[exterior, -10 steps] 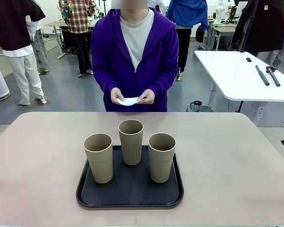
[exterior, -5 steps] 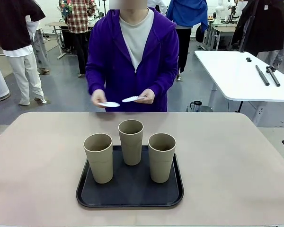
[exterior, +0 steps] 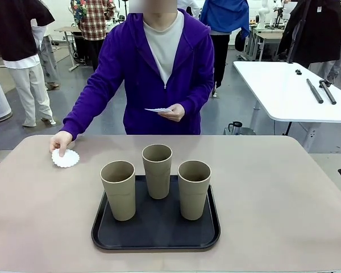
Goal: Place coasters on the table and set cups on them.
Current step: Pick up one Reusable plastic cup and place it on a coaster set by the human.
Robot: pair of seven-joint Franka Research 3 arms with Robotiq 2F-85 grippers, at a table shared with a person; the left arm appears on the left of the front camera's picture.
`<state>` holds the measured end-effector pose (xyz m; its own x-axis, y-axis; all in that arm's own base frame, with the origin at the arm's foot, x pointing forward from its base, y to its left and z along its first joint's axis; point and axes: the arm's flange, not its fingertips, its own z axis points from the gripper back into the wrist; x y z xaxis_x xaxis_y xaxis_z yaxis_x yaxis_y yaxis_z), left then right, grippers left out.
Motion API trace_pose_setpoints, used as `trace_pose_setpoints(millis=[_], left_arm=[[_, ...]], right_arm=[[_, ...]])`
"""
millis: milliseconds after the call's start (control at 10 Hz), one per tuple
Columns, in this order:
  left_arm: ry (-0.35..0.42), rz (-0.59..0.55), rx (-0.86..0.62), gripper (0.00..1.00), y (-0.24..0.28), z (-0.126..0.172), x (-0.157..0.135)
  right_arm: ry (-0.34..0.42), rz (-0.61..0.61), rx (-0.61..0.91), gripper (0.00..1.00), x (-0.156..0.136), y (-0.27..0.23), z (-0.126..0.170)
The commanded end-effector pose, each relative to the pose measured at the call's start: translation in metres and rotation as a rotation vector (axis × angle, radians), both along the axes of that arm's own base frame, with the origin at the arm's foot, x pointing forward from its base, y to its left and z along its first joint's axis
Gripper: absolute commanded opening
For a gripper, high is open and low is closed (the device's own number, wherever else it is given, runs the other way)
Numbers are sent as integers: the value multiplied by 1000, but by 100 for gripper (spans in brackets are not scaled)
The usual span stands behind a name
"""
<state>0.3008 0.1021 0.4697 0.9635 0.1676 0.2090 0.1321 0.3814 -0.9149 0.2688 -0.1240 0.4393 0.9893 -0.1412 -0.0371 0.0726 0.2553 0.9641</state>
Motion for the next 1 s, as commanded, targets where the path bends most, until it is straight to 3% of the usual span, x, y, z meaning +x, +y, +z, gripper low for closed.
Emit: trace_pose_setpoints(millis=[0,900], left_arm=[[-16,-9,4,100,1,1,-3],[-16,-9,4,100,1,1,-3]], right_arm=[[2,-4,3,100,0,0,1],[2,-4,3,100,0,0,1]])
